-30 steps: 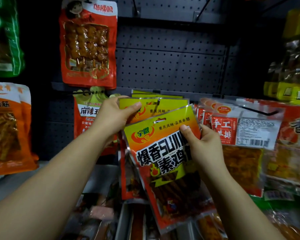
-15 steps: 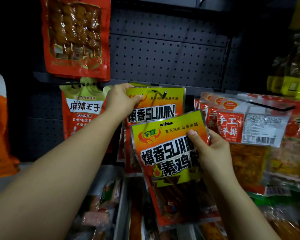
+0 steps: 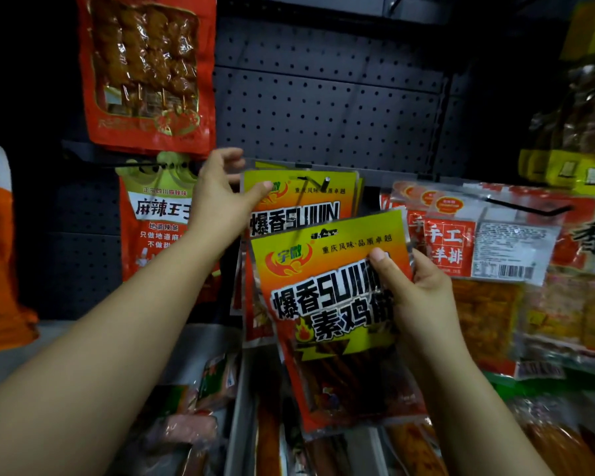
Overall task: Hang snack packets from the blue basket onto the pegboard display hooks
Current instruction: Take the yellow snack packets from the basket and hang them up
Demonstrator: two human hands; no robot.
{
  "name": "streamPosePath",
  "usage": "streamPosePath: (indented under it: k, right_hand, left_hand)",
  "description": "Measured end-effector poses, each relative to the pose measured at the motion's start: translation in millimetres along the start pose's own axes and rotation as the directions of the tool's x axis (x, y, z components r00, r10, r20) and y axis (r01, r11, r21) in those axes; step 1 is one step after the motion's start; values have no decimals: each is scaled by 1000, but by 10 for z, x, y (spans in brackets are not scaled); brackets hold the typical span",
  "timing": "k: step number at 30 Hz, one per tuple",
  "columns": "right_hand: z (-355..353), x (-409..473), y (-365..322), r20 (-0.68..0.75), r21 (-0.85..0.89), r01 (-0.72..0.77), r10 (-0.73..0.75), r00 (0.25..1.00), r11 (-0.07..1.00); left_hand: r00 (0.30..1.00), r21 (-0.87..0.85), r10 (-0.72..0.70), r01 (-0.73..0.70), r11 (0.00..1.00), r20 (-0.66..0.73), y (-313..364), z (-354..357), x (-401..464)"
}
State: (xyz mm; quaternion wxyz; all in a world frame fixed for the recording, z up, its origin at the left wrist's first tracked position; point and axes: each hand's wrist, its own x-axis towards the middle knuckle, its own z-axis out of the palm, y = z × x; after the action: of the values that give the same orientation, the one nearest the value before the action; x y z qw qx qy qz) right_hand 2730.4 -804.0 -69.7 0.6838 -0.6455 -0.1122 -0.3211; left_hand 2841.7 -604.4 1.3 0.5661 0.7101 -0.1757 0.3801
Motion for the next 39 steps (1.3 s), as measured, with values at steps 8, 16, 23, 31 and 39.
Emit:
streamPosePath:
  k: [8, 16, 23, 31, 39]
  right_hand:
    - [147, -51, -36, -42, 100, 69, -65, 997, 993]
    - [153, -69, -229, 12, 173, 116, -120, 993, 978]
    - [197, 86, -319, -12, 109, 89, -88, 996, 990]
    - [213, 217, -128, -12, 33, 27, -26, 1000, 999]
    - [238, 410, 136, -97, -191, 55, -74, 992, 980]
  left_hand:
    - [973, -307, 38, 35, 951, 226, 261, -246, -501]
    - [956, -438, 148, -23, 898, 254, 390, -334, -570]
    - [966, -436, 157, -53, 899, 206, 499, -293, -509]
    - [978, -332, 83, -15, 943, 193, 286, -174, -449]
    - [970, -248, 28, 33, 968, 241, -142, -55, -330]
